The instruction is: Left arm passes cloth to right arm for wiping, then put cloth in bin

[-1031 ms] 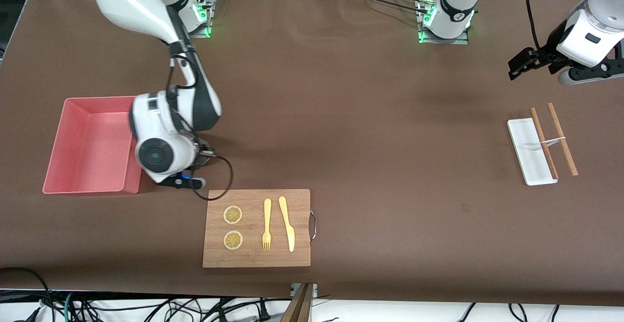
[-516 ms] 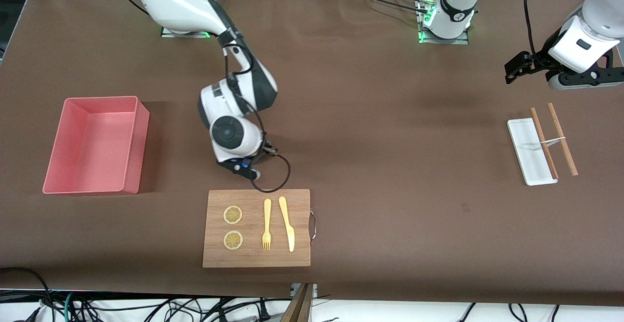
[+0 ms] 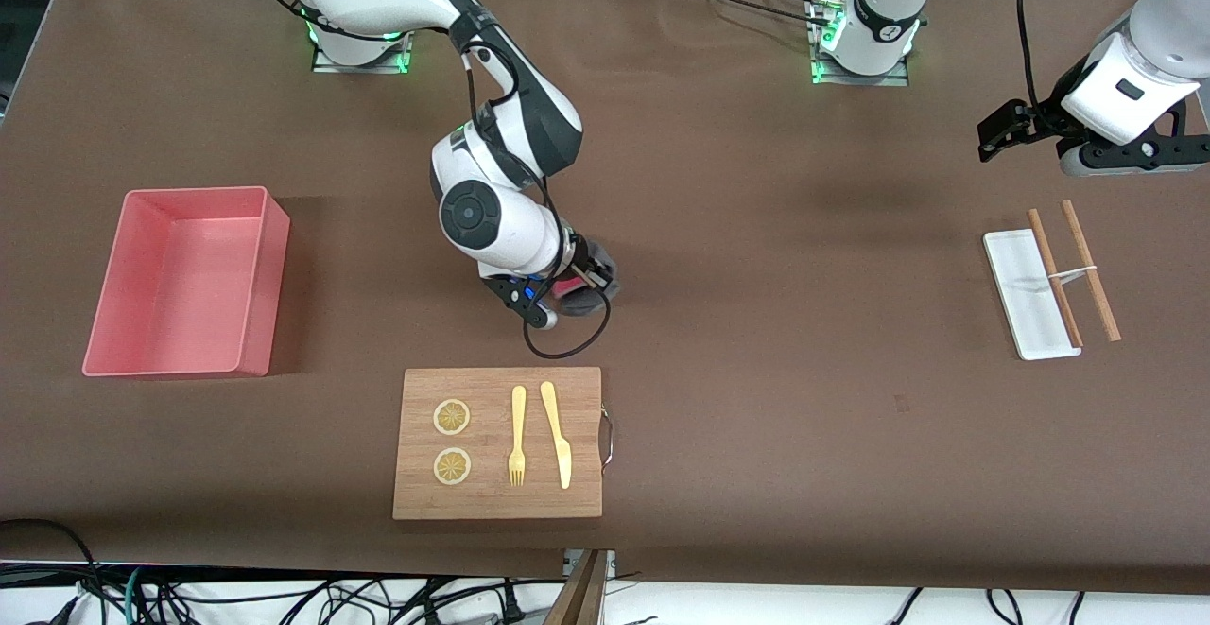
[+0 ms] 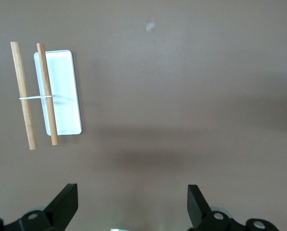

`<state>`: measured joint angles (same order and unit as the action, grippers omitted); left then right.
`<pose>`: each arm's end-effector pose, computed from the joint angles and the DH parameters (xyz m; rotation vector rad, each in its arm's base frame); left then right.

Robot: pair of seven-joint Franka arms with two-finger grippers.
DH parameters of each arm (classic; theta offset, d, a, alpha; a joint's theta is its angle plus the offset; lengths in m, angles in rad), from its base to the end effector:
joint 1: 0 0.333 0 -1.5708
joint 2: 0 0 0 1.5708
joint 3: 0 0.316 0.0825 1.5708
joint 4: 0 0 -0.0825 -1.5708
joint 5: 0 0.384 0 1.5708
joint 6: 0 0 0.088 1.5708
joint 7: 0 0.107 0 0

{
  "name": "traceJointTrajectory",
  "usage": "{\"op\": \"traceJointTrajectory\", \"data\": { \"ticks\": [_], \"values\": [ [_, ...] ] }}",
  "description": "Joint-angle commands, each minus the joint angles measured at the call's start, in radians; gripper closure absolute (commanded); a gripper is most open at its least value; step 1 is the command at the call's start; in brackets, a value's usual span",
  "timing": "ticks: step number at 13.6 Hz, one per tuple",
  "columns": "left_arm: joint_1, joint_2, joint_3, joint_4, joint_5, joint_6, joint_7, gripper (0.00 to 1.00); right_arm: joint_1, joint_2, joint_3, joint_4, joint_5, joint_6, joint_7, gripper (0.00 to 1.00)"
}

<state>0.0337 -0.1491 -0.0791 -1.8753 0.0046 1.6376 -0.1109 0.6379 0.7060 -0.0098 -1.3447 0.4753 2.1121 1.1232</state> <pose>0.5045 -0.0247 0.5652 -3.1137 -0.1034 0.1364 0.5879 0.4552 0.3189 -2.6240 1.0000 0.3907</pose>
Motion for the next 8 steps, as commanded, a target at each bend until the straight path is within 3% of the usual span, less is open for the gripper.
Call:
{"op": "traceJointTrajectory", "data": {
  "ticks": [1, 4, 8],
  "values": [
    [0.023, 0.058, -0.001, 0.076, -0.037, -0.018, 0.030, 0.00, -0.033, -0.008, 0.002, -0.008, 0.004, -0.046, -0.063, 1.00],
    [0.023, 0.062, -0.001, 0.077, -0.037, -0.015, 0.063, 0.00, -0.122, -0.008, -0.007, -0.069, -0.056, -0.212, -0.289, 1.00],
    [0.023, 0.063, -0.001, 0.079, -0.031, -0.013, 0.071, 0.00, -0.165, -0.010, -0.128, -0.085, -0.199, -0.407, -0.538, 1.00]
  ]
}}
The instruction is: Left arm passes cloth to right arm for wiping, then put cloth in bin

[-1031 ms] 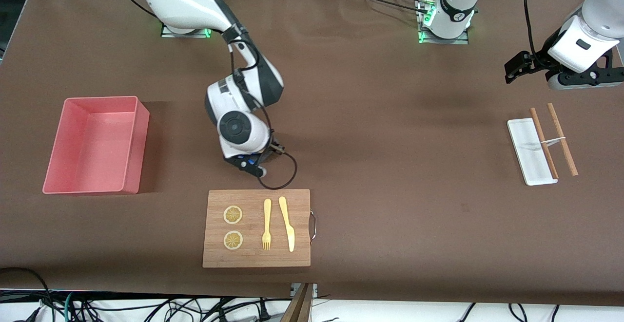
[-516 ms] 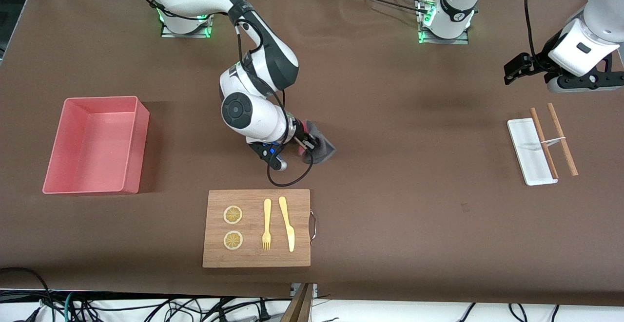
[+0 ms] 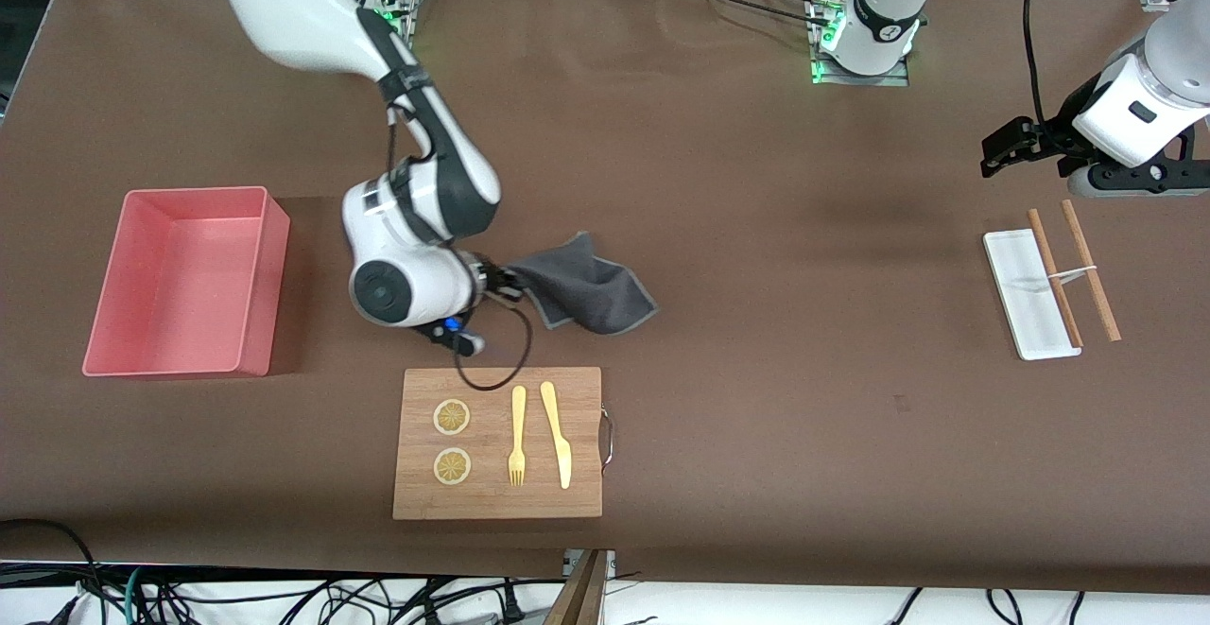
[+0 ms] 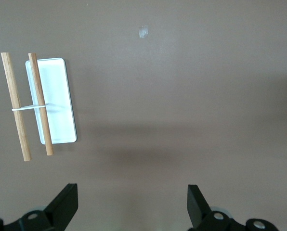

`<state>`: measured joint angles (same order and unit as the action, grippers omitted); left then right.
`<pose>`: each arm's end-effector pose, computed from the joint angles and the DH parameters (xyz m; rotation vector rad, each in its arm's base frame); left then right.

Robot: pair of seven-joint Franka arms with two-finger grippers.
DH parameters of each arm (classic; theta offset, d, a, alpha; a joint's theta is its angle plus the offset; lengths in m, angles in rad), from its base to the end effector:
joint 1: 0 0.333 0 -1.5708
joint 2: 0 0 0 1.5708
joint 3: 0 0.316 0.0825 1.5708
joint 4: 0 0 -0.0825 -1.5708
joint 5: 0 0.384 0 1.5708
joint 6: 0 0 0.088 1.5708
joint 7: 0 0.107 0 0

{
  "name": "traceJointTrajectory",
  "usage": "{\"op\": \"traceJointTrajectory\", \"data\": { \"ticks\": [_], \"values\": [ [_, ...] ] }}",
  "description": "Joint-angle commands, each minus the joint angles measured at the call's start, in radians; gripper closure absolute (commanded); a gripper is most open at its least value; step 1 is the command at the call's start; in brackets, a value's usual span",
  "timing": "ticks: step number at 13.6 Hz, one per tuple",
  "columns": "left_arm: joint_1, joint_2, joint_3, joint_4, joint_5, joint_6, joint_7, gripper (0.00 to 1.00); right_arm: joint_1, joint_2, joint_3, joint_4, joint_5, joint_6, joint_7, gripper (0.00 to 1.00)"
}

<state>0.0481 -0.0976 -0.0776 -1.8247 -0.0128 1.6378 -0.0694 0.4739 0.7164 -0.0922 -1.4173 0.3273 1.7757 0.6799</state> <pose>0.5213 -0.0182 0.5627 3.1370 0.0659 -0.1409 0.6216 0.2912 0.2547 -2.9774 0.6206 0.6558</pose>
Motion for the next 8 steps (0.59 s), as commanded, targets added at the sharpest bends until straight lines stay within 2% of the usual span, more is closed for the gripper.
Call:
{"op": "traceJointTrajectory", "data": {
  "ticks": [1, 8],
  "values": [
    [0.009, 0.013, -0.002, 0.031, -0.015, -0.013, 0.030, 0.00, -0.001, -0.020, -0.082, -0.012, -0.072, -0.103, -0.159, 1.00],
    [0.009, 0.029, -0.002, 0.054, -0.019, -0.015, 0.030, 0.00, -0.001, -0.035, -0.355, -0.009, -0.083, -0.242, -0.629, 1.00]
  ]
}}
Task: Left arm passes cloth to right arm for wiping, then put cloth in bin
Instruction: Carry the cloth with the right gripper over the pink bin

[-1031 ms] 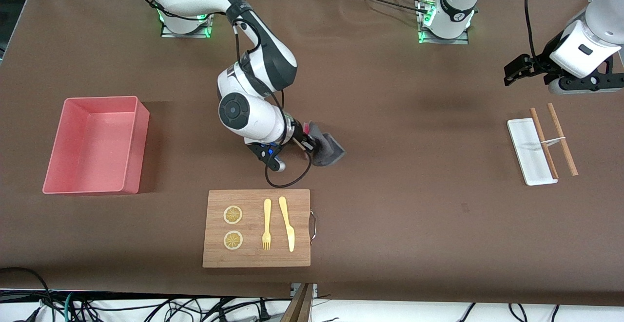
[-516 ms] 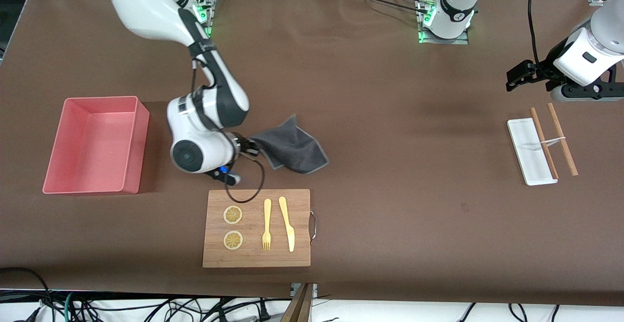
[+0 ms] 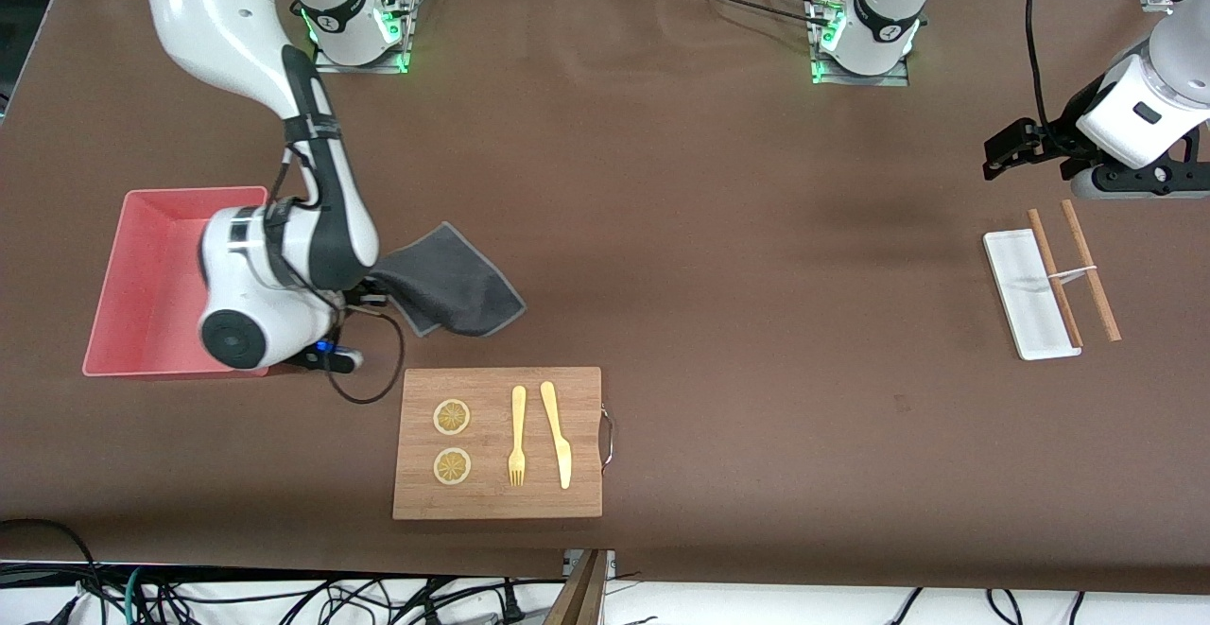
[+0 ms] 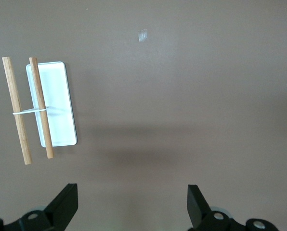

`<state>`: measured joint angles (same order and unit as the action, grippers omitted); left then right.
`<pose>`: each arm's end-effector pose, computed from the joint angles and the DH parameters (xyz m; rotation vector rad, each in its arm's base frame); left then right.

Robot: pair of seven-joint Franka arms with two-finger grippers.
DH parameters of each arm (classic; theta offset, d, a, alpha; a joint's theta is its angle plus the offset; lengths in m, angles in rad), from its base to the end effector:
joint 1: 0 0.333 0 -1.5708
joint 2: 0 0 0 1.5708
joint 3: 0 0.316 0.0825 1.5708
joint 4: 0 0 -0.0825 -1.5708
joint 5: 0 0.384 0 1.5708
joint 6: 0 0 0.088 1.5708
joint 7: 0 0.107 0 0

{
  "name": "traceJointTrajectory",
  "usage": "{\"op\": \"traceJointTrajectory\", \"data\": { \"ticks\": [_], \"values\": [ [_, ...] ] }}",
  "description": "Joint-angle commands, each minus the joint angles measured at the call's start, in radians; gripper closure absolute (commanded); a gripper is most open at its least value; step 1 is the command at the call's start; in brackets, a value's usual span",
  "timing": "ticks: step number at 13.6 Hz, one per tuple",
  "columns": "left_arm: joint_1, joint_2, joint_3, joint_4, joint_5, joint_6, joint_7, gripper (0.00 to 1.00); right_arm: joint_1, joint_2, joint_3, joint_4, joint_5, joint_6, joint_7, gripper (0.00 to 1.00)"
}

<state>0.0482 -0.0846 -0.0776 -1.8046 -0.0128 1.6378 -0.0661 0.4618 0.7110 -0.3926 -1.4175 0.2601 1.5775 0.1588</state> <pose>0.5262 -0.0181 0.5653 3.1361 0.0606 -0.1297 0.6516 0.1163 0.2718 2.9728 -0.2014 -0.7450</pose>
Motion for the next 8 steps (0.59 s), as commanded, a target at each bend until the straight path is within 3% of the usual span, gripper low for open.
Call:
{"op": "traceJointTrajectory", "data": {
  "ticks": [1, 3, 5, 8],
  "values": [
    [0.009, 0.016, -0.002, 0.034, -0.019, -0.015, 0.026, 0.00, 0.011, -0.042, -0.089, -0.008, -0.015, -0.063, -0.160, 1.00],
    [0.009, 0.016, -0.002, 0.034, -0.019, -0.015, 0.026, 0.00, 0.014, -0.094, -0.130, 0.005, -0.030, -0.124, -0.191, 1.00],
    [0.009, 0.014, -0.002, 0.034, -0.019, -0.018, 0.026, 0.00, 0.014, -0.186, -0.138, 0.044, -0.114, -0.245, -0.196, 1.00],
    [0.009, 0.014, -0.002, 0.034, -0.019, -0.018, 0.028, 0.00, 0.008, -0.264, -0.172, 0.197, -0.205, -0.457, -0.251, 1.00]
  ]
}}
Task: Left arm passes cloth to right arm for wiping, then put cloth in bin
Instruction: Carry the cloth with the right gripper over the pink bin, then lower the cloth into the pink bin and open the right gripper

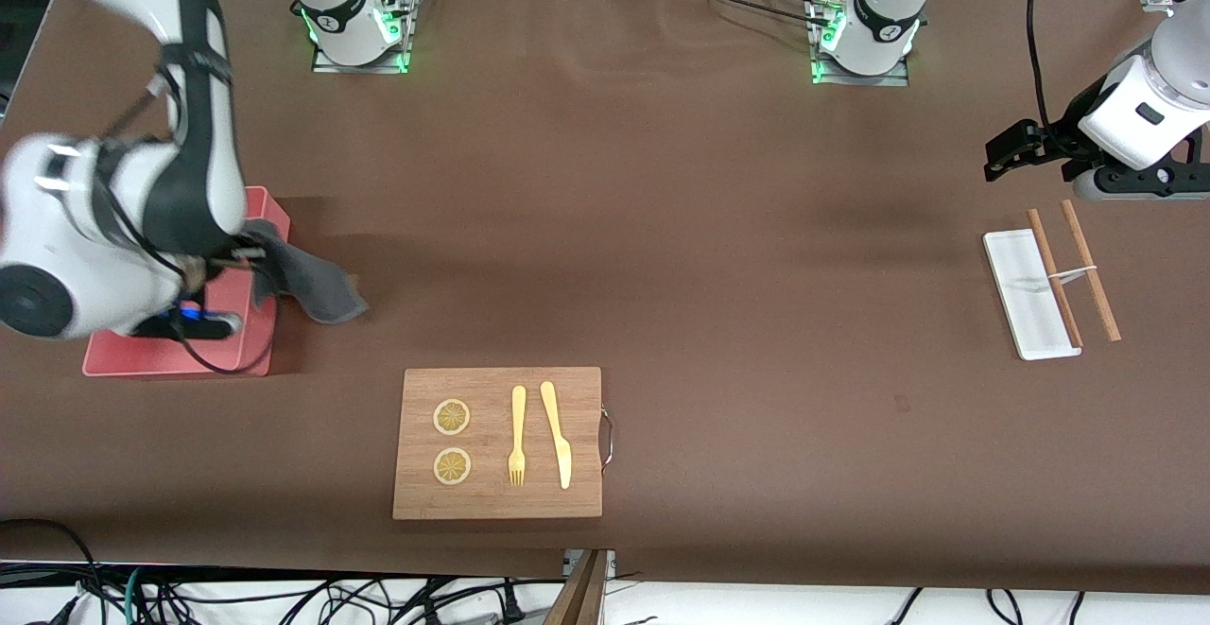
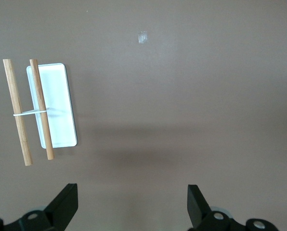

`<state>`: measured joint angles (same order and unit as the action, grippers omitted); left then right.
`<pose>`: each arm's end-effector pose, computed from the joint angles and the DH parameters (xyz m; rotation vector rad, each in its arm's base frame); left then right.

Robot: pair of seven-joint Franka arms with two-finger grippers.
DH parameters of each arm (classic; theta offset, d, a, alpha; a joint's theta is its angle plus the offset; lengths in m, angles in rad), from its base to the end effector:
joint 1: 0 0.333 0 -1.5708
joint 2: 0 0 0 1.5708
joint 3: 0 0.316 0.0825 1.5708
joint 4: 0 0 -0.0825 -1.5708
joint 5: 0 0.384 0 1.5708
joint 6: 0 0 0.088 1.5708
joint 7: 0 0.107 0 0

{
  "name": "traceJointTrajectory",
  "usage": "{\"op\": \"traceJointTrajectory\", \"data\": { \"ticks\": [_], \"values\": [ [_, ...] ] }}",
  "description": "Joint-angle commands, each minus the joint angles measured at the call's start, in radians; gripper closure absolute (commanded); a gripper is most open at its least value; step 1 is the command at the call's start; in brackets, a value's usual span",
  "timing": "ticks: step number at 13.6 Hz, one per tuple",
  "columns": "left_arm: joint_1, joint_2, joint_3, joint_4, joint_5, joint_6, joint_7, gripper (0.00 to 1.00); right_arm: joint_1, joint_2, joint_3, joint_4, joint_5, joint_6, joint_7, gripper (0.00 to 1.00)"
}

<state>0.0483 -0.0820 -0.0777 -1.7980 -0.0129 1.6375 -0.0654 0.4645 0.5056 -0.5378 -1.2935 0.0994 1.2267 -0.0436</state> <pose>0.5273 -0.0182 0.5671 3.1358 0.0594 -0.1239 0.6278 0.0350 0.4576 2.9145 -0.0425 -0.7634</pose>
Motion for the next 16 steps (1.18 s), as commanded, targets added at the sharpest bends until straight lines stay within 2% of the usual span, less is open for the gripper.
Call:
{"op": "traceJointTrajectory", "data": {
  "ticks": [1, 2, 5, 8, 10, 12, 16],
  "values": [
    [0.008, 0.011, -0.002, 0.028, -0.019, -0.018, 0.027, 0.00, 0.005, -0.061, -0.068, 0.121, -0.046, -0.155, -0.108, 1.00],
    [0.008, 0.011, -0.002, 0.028, -0.019, -0.018, 0.026, 0.00, 0.005, -0.061, -0.117, 0.152, -0.046, -0.188, -0.186, 1.00],
    [0.007, 0.011, -0.010, 0.028, -0.021, -0.018, 0.022, 0.00, -0.012, -0.047, -0.252, 0.154, -0.062, -0.181, -0.425, 1.00],
    [0.008, 0.010, -0.010, 0.029, -0.021, -0.018, 0.025, 0.00, -0.116, -0.001, -0.255, 0.122, -0.086, -0.071, -0.579, 1.00],
    [0.008, 0.002, -0.010, 0.029, -0.021, -0.019, 0.022, 0.00, -0.132, 0.008, -0.255, 0.041, -0.083, 0.052, -0.625, 1.00],
    [0.007, 0.001, -0.010, 0.032, -0.022, -0.018, 0.013, 0.00, -0.132, 0.043, -0.254, 0.008, -0.075, 0.114, -0.624, 1.00],
    [0.002, 0.002, -0.017, 0.045, -0.021, -0.024, 0.007, 0.00, -0.135, 0.158, -0.245, 0.003, 0.046, 0.148, -0.607, 1.00]
  ]
}}
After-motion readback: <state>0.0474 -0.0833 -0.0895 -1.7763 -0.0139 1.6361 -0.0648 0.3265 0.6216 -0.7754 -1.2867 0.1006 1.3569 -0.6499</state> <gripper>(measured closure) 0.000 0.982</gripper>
